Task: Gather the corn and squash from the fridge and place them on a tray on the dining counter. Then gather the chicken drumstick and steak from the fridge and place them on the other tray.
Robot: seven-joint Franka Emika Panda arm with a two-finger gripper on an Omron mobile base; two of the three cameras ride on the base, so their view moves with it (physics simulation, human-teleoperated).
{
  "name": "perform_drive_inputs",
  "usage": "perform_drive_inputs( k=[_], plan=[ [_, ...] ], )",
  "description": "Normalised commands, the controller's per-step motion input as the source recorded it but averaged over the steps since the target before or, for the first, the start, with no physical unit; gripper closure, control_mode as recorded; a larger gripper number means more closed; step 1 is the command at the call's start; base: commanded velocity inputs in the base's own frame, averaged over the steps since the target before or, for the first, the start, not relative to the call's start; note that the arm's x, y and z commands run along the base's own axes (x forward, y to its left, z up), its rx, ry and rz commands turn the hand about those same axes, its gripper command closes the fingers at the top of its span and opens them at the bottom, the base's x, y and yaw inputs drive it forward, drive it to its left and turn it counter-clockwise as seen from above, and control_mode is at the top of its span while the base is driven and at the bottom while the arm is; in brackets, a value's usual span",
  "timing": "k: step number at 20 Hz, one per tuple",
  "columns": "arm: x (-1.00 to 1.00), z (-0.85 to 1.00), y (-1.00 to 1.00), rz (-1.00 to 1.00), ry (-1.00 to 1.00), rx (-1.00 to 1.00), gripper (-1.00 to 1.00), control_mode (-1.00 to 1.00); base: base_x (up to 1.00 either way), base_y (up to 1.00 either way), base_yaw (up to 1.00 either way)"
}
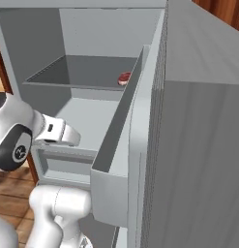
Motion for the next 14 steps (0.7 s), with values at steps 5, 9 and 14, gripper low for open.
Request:
perform_drive_inputs(
  k=[5,9,14],
  plan=[
    [0.07,0.71,-0.53,0.0,-0.06,0.0,-1.0,-1.0,0.0,0.0,0.0],
    [0.37,0.58,-0.44,0.0,-0.03,0.01,-1.0,-1.0,0.0,0.0,0.0],
    [0.76,0.18,-0.2,0.04,0.0,0.01,-1.0,-1.0,0.0,0.0,0.0]
  ],
)
